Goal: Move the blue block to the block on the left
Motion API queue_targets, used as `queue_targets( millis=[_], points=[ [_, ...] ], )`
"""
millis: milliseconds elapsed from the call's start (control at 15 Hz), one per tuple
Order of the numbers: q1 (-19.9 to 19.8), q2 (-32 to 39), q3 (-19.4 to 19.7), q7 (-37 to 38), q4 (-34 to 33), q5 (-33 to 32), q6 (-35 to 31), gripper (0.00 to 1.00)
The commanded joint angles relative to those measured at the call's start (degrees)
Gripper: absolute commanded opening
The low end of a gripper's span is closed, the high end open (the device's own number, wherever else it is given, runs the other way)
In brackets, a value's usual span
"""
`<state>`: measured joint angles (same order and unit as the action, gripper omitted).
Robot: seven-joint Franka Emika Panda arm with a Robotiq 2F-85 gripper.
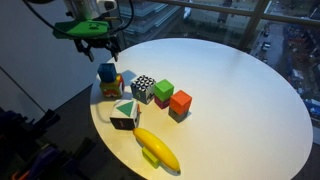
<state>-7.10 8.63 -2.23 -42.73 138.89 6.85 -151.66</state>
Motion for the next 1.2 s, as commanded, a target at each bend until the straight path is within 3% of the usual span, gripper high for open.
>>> queue_targets(
  millis=[0,533,867,1133],
  points=[
    [0.1,-5.7,0.2,-1.2,2.9,1.9,2.9,1.00],
    [1.3,-15.1,3.6,10.3,7.4,-4.8,7.3,1.00],
    [0.6,-19.5,4.2,26.7,10.3,-13.0,6.9,1.00],
    [0.3,-22.0,3.4,40.0,11.6,-16.7,11.2,1.00]
  ],
)
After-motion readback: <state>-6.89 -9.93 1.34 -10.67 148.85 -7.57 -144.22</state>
